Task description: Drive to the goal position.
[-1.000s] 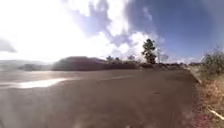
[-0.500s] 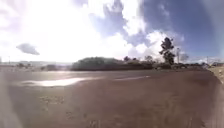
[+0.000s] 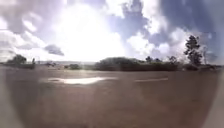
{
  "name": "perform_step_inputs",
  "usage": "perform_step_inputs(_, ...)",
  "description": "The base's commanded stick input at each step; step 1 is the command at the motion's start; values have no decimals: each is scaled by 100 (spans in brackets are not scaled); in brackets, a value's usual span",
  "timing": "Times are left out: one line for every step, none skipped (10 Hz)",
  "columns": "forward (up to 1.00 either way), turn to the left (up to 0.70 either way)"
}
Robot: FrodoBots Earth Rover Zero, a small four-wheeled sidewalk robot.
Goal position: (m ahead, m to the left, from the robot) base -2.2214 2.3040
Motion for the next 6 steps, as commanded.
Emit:
perform_step_inputs(0,50)
perform_step_inputs(0,50)
perform_step_inputs(0,50)
perform_step_inputs(0,50)
perform_step_inputs(0,50)
perform_step_inputs(0,50)
